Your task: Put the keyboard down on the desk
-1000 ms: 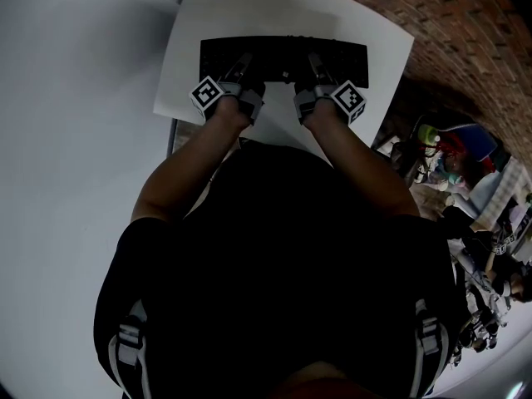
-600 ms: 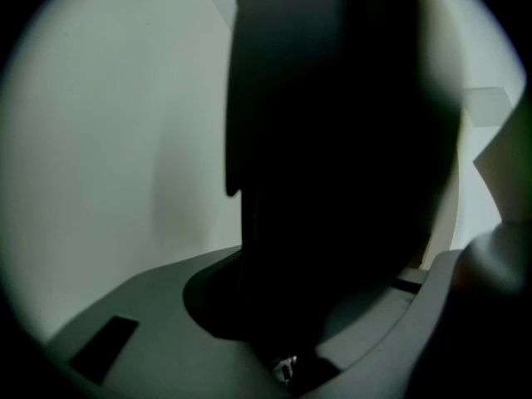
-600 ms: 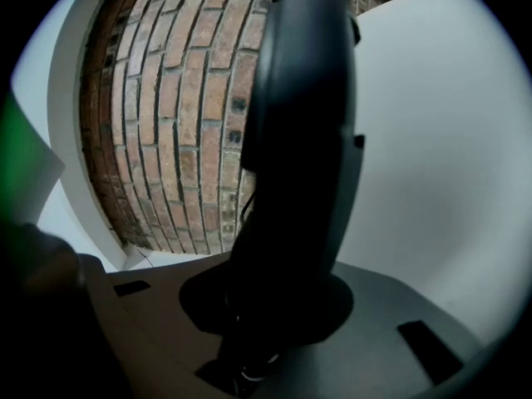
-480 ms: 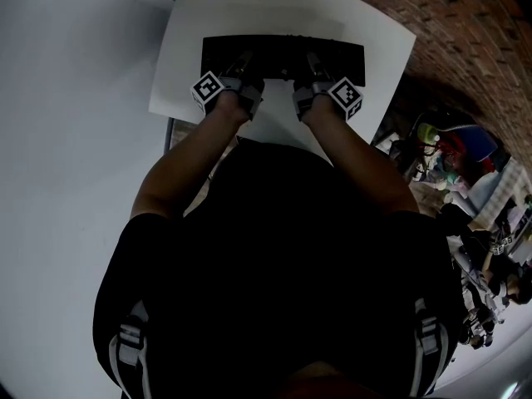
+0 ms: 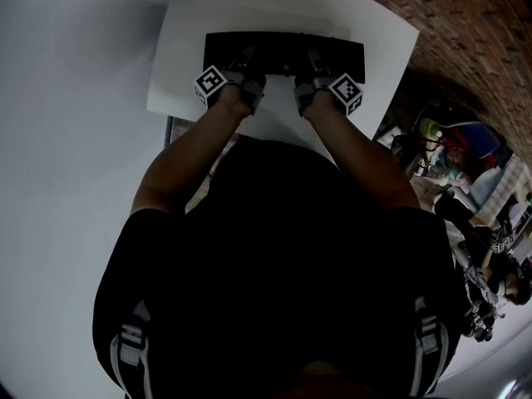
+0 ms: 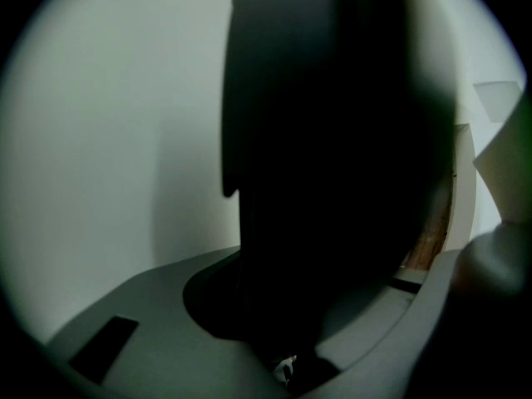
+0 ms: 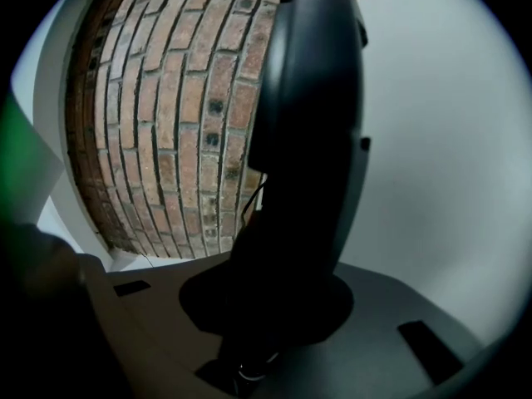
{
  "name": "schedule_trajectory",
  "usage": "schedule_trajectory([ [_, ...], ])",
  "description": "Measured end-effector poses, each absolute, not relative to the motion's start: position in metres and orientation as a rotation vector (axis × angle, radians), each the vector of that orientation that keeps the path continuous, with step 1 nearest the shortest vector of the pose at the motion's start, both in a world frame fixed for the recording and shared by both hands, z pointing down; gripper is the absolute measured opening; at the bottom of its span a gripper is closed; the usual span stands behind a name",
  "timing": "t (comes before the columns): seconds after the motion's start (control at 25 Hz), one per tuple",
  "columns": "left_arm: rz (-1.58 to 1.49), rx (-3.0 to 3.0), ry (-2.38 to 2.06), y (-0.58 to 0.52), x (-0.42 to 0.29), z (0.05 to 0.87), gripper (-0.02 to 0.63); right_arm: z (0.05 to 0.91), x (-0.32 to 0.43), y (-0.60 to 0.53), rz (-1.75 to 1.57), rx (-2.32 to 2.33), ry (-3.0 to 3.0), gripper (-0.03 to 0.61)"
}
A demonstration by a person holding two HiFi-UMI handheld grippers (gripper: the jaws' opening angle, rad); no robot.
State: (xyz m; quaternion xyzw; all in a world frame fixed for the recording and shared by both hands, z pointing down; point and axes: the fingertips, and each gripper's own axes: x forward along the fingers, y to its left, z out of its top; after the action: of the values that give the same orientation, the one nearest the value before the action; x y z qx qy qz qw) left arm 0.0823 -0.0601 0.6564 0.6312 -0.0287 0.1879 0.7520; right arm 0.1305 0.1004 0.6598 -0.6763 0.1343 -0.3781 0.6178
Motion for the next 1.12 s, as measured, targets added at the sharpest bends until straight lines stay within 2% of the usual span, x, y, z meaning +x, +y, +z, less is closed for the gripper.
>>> schedule_trajectory([
  [1.12, 0.488, 1.377, -0.054, -0.051, 0.09, 0.701, 0.081, 0.702, 0.128, 0.11, -0.892, -1.566, 0.269, 0.112],
])
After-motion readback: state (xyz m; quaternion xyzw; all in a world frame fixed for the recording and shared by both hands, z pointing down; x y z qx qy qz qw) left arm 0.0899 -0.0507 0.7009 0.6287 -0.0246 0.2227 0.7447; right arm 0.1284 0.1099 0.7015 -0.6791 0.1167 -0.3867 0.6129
